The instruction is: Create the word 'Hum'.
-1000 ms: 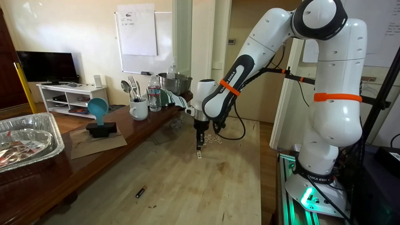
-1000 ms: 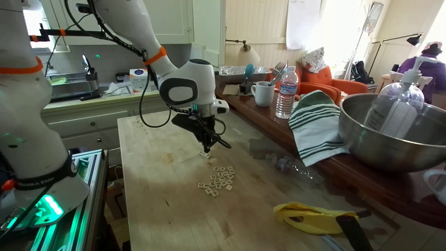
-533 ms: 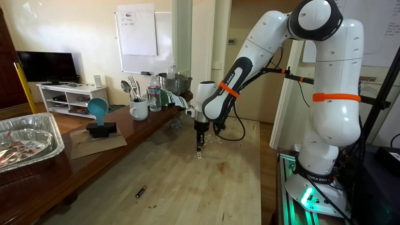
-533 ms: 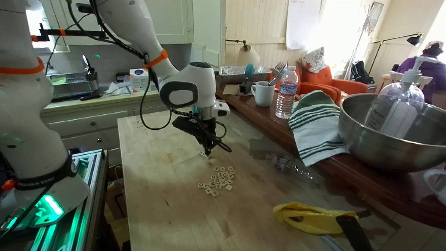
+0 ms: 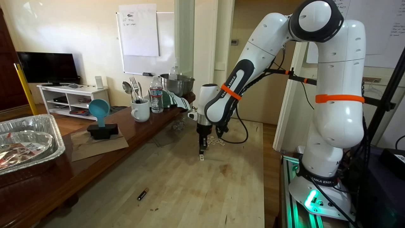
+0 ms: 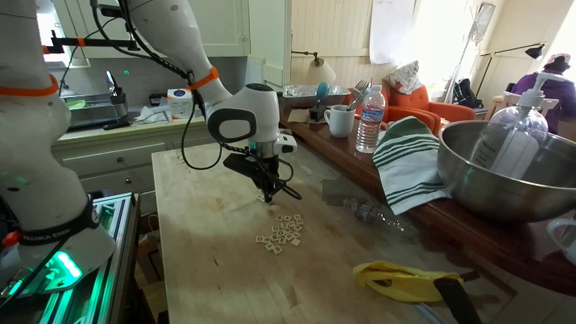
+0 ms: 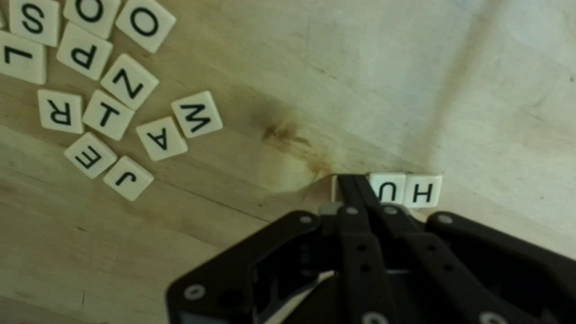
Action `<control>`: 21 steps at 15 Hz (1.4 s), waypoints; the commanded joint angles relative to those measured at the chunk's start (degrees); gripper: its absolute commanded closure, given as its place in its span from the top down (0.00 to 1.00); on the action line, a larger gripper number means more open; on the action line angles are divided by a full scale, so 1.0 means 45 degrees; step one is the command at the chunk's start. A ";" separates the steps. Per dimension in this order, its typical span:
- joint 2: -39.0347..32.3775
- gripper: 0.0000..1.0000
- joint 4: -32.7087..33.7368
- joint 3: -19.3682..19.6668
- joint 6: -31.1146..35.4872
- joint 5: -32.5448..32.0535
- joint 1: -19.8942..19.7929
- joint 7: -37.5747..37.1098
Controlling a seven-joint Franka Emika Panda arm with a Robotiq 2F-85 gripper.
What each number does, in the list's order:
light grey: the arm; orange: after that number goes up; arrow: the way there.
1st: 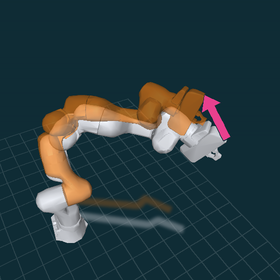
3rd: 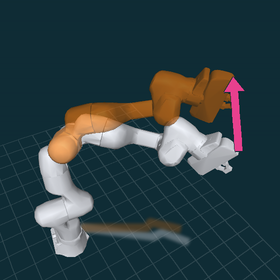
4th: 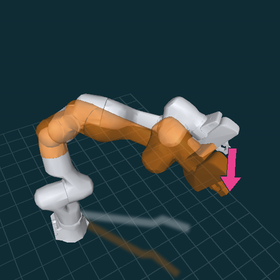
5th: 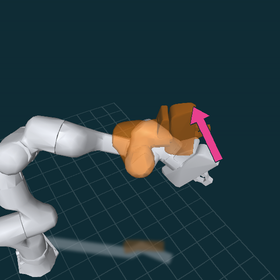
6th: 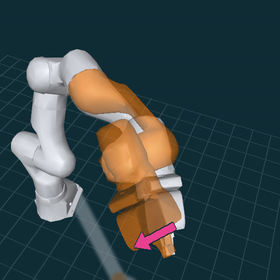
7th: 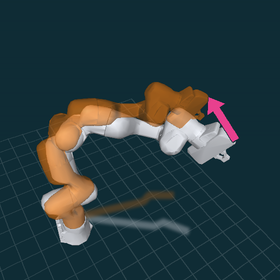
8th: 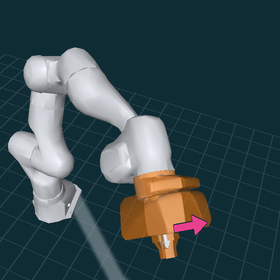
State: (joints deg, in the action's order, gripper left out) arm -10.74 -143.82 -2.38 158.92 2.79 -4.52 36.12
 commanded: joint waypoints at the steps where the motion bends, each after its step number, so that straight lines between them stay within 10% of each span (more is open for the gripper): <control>1: -0.0398 0.00 0.0111 -0.0072 0.0147 -0.0158 -0.0259 0.0111; 11: 0.0510 0.00 -0.0830 0.2086 -0.0782 -0.5286 -0.0050 -0.2941; 21: 0.1886 0.00 -0.1384 0.2431 0.0154 -0.6010 -0.0558 -0.2806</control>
State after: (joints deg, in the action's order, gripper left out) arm -3.64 -148.74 8.37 157.68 -23.35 -6.02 23.18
